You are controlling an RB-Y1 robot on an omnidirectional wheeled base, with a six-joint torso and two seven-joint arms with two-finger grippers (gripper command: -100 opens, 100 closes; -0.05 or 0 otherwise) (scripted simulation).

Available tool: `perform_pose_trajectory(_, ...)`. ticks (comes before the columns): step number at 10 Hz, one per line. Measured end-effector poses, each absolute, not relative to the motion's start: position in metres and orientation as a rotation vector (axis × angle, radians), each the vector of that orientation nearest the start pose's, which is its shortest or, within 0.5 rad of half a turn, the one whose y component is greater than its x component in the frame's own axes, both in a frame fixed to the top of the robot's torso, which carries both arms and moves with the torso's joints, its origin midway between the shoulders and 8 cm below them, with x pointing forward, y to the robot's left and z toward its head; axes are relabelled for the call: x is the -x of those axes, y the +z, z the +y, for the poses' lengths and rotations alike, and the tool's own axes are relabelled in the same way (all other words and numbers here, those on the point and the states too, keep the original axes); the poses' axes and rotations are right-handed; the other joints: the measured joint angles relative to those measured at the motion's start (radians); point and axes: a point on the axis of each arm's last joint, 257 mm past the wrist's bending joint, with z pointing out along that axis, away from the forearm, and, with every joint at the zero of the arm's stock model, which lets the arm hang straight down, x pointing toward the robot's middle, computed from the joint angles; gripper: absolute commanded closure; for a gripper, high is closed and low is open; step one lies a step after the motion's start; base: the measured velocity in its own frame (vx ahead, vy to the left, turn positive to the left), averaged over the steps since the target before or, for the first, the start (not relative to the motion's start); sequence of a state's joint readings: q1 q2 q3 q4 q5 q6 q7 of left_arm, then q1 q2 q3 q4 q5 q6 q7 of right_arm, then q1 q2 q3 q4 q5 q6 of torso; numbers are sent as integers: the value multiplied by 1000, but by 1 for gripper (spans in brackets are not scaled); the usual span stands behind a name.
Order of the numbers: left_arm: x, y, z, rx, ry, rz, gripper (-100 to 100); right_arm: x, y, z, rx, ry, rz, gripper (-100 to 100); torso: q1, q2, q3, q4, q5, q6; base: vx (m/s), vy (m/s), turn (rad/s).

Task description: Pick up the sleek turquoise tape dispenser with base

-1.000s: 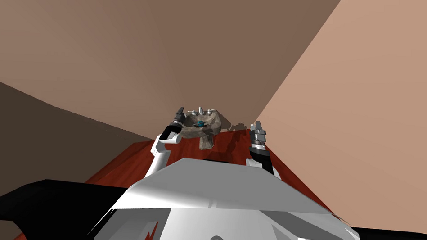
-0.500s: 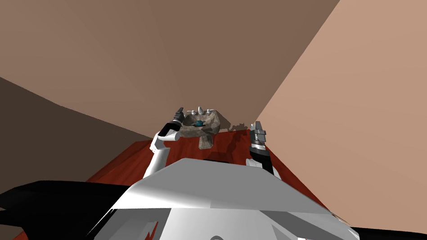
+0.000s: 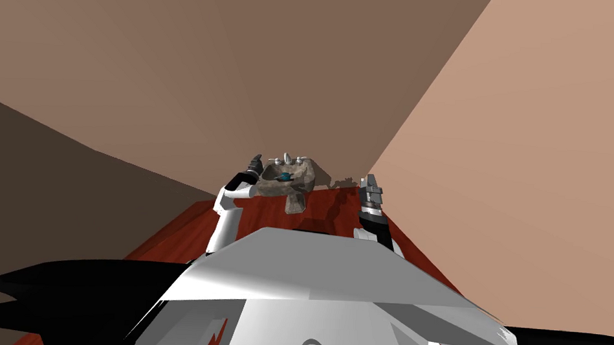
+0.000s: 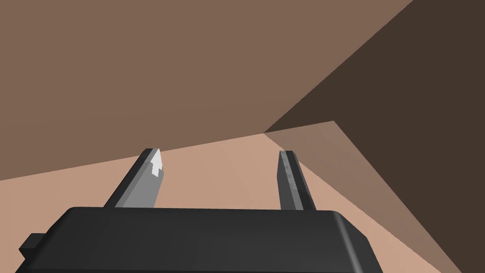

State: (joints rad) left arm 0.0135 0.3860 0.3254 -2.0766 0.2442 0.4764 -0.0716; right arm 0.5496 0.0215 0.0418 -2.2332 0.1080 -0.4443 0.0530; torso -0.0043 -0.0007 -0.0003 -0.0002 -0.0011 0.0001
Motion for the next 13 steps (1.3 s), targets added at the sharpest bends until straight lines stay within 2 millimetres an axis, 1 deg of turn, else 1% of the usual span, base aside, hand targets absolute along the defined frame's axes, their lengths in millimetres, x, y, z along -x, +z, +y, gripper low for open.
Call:
perform_pose_trajectory(1, -506, -34, 419, 1074, -913, 1124, -100, -360, -25, -265, -703, 1176, 776, 0, 2, 0, 0, 0, 0, 0, 7, -67, 30)
perform_pose_trajectory(2, -510, -31, 425, 1090, -904, 1122, -100, -360, -25, -265, -703, 1176, 776, 0, 0, -1, 0, 0, 0, 0, -1, -65, 32)
perform_pose_trajectory(4, -511, -40, 432, 1132, -882, 1143, -100, -360, -25, -265, -703, 1176, 776, 0, 2, 0, 0, 0, 0, 0, -1, -42, 16)
perform_pose_trajectory(5, -514, -39, 441, 1152, -872, 1143, -100, -360, -25, -265, -703, 1176, 776, 0, 1, 0, 0, 0, 0, 0, 6, -60, 29)
perform_pose_trajectory(7, -516, -46, 448, 1193, -851, 1160, -100, -360, -25, -265, -703, 1176, 776, 0, 2, -1, 0, 0, 0, 0, 11, -42, 16)
perform_pose_trajectory(8, -517, -45, 455, 1216, -841, 1160, -100, -360, -25, -265, -703, 1176, 776, 0, 1, -1, -1, 0, 0, 0, 10, -61, 23)
perform_pose_trajectory(9, -518, -49, 461, 1241, -829, 1168, -100, -360, -25, -265, -703, 1176, 776, 0, 1, -1, -1, 0, 0, 0, -1, -33, -2)
perform_pose_trajectory(10, -517, -53, 463, 1260, -820, 1178, -100, -360, -25, -265, -703, 1176, 776, 0, 2, 0, 0, 0, 0, 0, 11, -56, 21)
perform_pose_trajectory(12, -519, -57, 475, 1308, -800, 1184, -100, -360, -25, -265, -703, 1176, 776, 0, 1, -1, -1, 0, 0, 0, 9, -45, 11)
perform_pose_trajectory(13, -518, -62, 477, 1327, -790, 1194, -100, -360, -25, -265, -703, 1176, 776, 0, 2, -1, 0, 0, 0, 0, 16, -48, 21)
